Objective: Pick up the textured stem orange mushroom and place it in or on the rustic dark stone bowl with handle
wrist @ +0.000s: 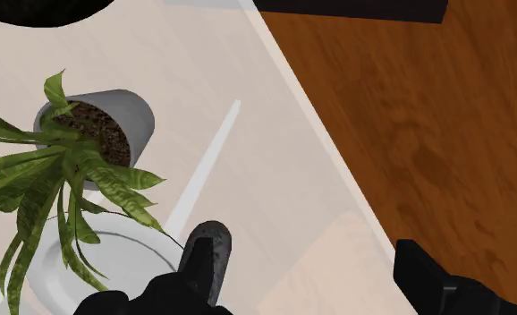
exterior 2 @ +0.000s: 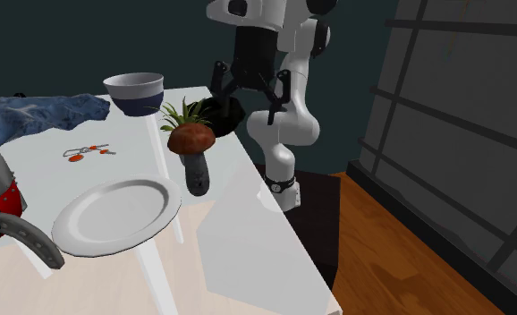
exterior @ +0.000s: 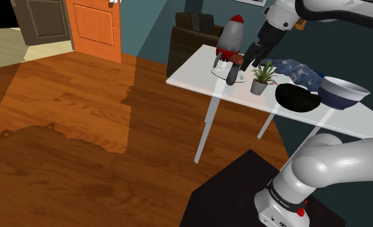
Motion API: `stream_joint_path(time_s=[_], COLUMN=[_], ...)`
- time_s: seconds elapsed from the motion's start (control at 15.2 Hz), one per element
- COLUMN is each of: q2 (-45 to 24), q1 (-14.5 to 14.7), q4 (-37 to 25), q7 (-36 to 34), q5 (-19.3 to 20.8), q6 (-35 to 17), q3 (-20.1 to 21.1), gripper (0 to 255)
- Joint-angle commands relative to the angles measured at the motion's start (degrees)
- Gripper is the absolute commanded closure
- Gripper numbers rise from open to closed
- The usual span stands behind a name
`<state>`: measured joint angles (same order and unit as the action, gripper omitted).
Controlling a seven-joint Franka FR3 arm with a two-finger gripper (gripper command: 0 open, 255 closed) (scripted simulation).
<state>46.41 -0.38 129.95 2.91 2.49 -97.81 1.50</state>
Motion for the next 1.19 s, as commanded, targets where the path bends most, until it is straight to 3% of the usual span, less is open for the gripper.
stream_joint_path(time_s=[0.0, 0.46, 1.12], q2=[0.0, -13.2, -13.2], q1=[0.0, -8.5, -8.8], q4=[0.0, -11.9, -6.3], q7=[0.0, -11.0, -11.3], q5=[0.0, 13.1, 13.8], q6=[0.0, -0.8, -6.6], q3=[0.0, 8.3, 7.0], gripper=[0, 0, 0])
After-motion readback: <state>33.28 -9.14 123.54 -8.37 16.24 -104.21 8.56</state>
